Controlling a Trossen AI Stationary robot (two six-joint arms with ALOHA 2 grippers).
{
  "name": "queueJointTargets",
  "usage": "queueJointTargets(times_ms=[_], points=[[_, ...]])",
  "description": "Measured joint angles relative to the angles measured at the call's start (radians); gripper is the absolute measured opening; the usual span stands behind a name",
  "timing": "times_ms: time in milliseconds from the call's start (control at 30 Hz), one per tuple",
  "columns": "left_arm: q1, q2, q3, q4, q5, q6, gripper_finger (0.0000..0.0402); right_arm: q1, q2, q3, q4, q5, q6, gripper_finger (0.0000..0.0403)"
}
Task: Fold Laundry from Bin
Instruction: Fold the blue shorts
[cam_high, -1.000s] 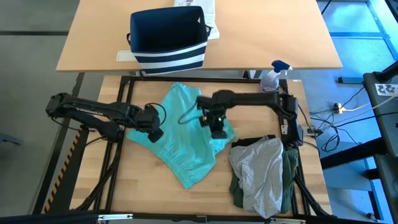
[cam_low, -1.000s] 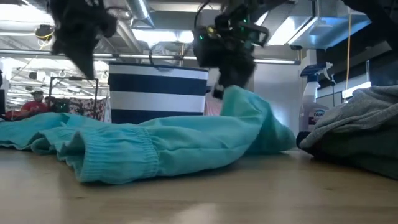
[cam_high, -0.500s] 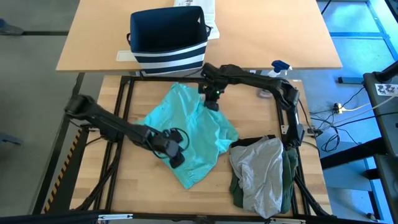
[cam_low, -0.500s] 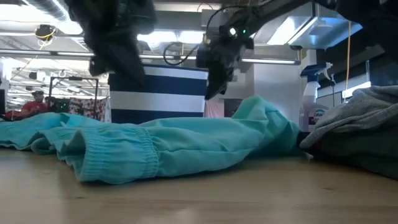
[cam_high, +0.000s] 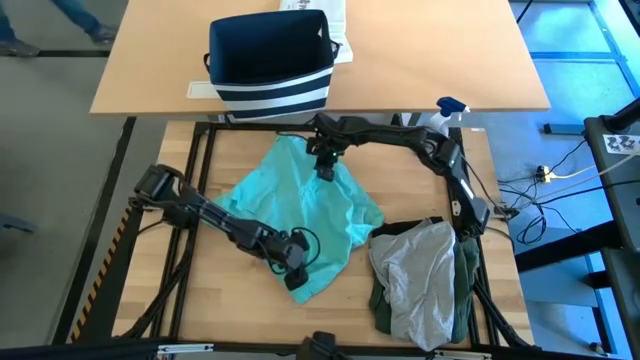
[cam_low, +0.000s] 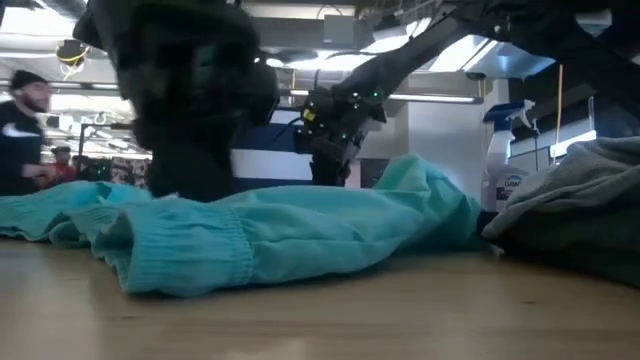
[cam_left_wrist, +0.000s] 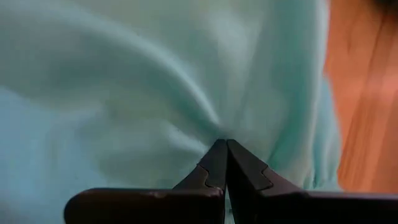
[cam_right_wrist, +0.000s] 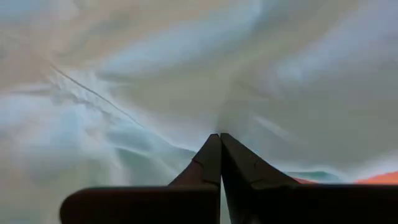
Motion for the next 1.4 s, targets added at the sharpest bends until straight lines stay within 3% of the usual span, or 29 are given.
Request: queueJointTargets(times_ms=[133, 433, 700, 1000, 1167, 1400], points=[[-0.021, 0.021, 0.0, -0.089, 0.122, 0.007, 0.0, -0.02, 0.003, 0.0, -0.06, 0.014, -0.006, 0.0003], [-0.106, -0.043, 0.003, -0.482, 0.226, 0.121, 0.0, -0.037, 0.004, 0.0, -0.284, 0.04, -0.086, 0.0003], [-0.142, -0.073, -0.004, -0.846, 0.189, 0.235, 0.0, -0.037, 0.004, 0.0, -0.409, 0.001, -0.092, 0.0003], [-0.139, -0.338, -0.003, -0.823, 0.097, 0.13, 0.0022, -0.036, -0.153, 0.0, -0.413, -0.029, -0.067, 0.0003], [-0.151, -0.505, -0.002, -0.77, 0.128, 0.031, 0.0056, 0.007, -0.279, 0.0, -0.416, -0.015, -0.046, 0.0003], [-0.286, -0.53, -0.001, -0.687, 0.14, -0.051, 0.0077, 0.196, -0.408, 0.0, -0.407, 0.001, -0.056, 0.0003]])
